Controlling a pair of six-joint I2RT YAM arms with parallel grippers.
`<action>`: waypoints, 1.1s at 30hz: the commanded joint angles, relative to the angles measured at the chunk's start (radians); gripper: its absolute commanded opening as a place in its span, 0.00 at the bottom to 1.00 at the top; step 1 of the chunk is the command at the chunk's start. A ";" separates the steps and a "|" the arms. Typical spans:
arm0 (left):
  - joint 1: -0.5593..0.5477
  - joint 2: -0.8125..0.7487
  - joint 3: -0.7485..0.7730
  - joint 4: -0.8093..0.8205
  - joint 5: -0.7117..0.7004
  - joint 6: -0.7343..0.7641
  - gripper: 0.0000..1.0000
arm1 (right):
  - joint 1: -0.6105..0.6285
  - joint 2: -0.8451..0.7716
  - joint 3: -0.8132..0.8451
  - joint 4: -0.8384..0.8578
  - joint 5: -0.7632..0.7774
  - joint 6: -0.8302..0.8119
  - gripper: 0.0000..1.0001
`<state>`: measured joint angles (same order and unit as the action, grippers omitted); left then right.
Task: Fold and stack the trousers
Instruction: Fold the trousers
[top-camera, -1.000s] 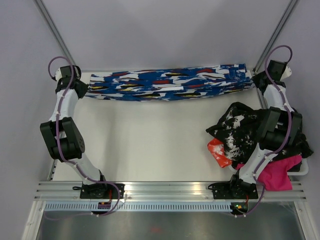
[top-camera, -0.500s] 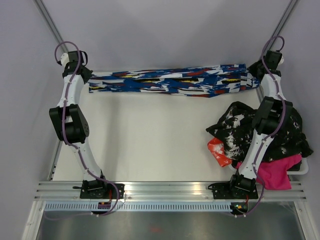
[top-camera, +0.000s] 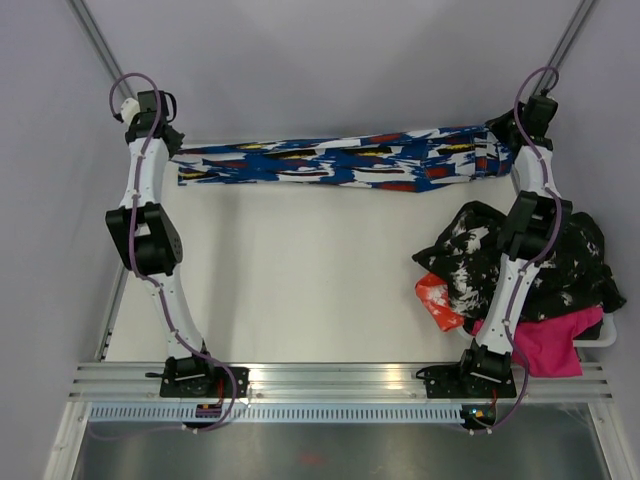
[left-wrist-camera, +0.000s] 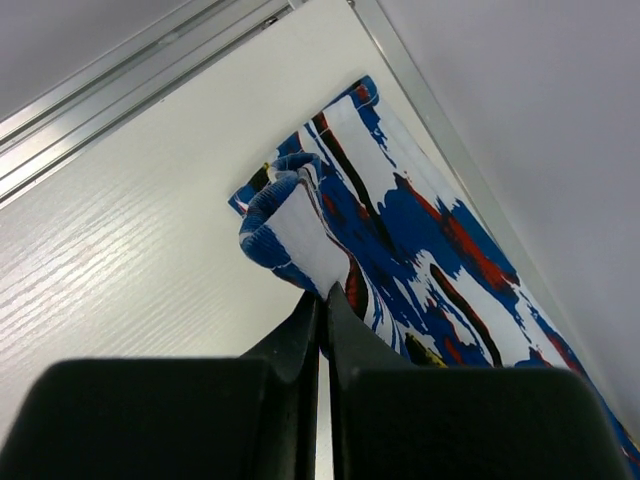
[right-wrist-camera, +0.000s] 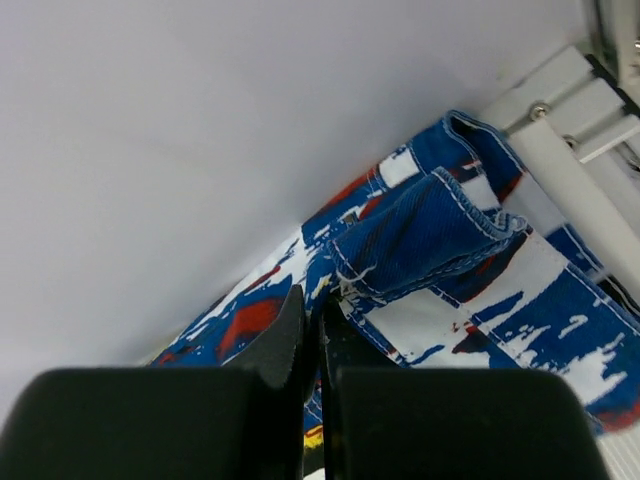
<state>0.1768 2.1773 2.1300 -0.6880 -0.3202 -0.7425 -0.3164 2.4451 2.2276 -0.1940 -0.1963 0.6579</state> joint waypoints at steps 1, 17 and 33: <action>0.033 0.053 0.076 -0.044 -0.154 -0.018 0.02 | -0.027 0.087 0.110 0.125 0.006 -0.007 0.00; 0.035 0.125 0.130 -0.124 -0.198 -0.083 0.02 | -0.018 0.164 0.142 0.182 0.037 -0.007 0.00; 0.032 0.188 0.168 0.279 -0.013 0.000 1.00 | 0.022 0.206 0.236 0.274 -0.038 -0.040 0.98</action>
<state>0.1974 2.4062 2.2654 -0.6083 -0.3748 -0.8104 -0.2974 2.6568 2.3871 -0.0284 -0.2157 0.6529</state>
